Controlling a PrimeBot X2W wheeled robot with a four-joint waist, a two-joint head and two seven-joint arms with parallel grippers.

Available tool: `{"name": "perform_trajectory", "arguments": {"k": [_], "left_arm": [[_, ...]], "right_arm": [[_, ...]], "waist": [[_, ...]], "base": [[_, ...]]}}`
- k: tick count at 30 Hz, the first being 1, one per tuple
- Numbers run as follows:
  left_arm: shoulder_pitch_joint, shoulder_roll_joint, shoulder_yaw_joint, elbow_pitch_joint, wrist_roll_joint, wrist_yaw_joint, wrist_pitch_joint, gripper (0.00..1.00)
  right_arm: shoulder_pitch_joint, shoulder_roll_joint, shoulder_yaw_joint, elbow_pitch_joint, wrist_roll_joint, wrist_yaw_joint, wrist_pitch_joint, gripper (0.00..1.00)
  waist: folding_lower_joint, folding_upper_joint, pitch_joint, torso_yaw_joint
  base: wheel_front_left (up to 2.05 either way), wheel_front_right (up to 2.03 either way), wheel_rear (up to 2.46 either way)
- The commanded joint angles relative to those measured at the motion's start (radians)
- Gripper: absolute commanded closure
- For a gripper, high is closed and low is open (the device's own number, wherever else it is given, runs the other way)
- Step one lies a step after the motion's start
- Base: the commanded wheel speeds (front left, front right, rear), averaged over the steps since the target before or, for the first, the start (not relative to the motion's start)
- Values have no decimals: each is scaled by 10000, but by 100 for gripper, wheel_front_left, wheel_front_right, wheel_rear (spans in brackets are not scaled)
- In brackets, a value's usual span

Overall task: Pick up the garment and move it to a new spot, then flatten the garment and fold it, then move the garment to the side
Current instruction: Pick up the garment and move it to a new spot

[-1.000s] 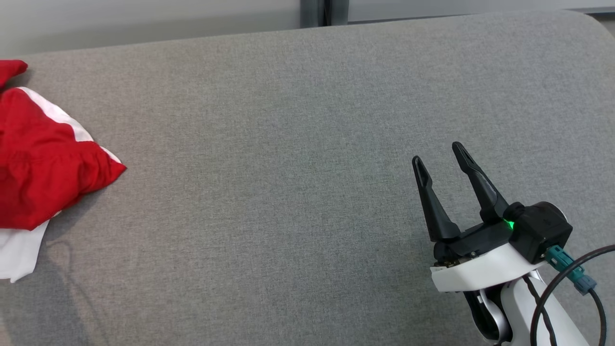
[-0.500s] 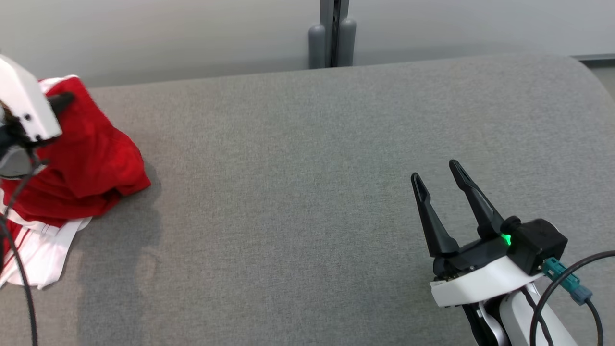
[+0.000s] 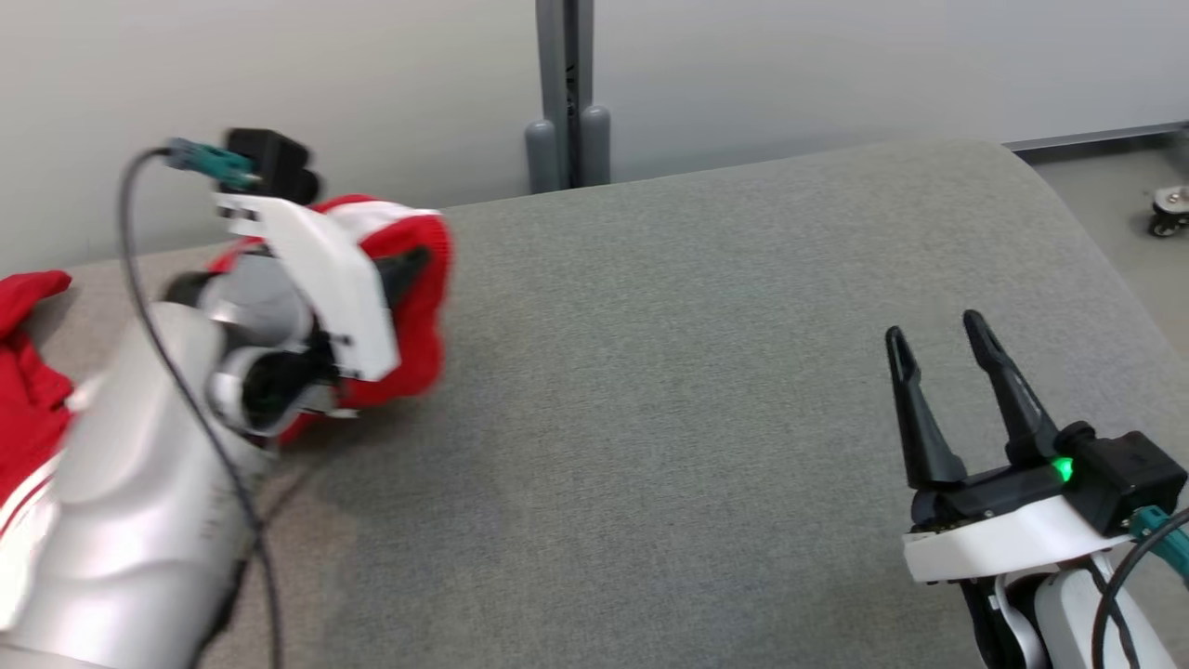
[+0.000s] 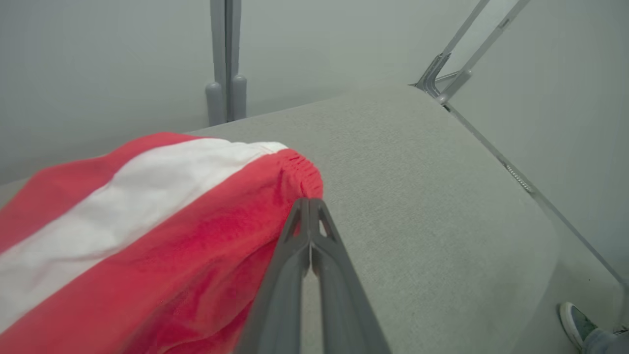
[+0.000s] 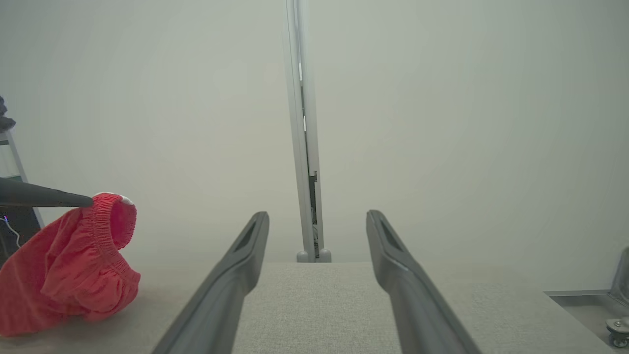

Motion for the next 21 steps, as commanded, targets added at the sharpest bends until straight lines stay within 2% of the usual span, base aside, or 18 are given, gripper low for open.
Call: {"name": "perform_trajectory", "arguments": {"k": [1,5,6,8,12,14,21], "left_arm": [[222,-303,-38,-101,-81,94,-214,100],[454,-1388,-460,-40,-4,136,-759,100],[545,-2073,-867,284,101,113,-1153,100],[532,-2365,-1168,530,169,137,-1473,100],[261,-2624,-1957,990,303,354,-2260,100],[210,-2667,-2607,839,-174,409,-2567,100],[-584,-2645,-4944,960,-1617,1148,-3574,100]], "right_arm": [[133,-43,-106,-44,-12,23,-33,0],[133,-114,-373,-127,-73,23,-31,0],[53,-107,-437,-183,-123,23,-31,0],[-19,-108,-447,-217,-176,23,-31,0],[-62,-92,-437,-236,-198,23,-33,0],[-113,-50,-415,-220,-202,23,-31,0],[-318,48,-214,-134,-174,23,-31,0]], "waist": [[0,0,-23,-165],[0,0,-6,-523],[0,0,109,-879],[0,0,208,-1137],[0,0,521,-1622],[0,0,681,-1850],[0,0,1075,-2606]], "base": [[0,0,0],[0,0,0],[0,0,0],[0,0,0],[0,0,0],[0,0,0],[0,0,0]]}}
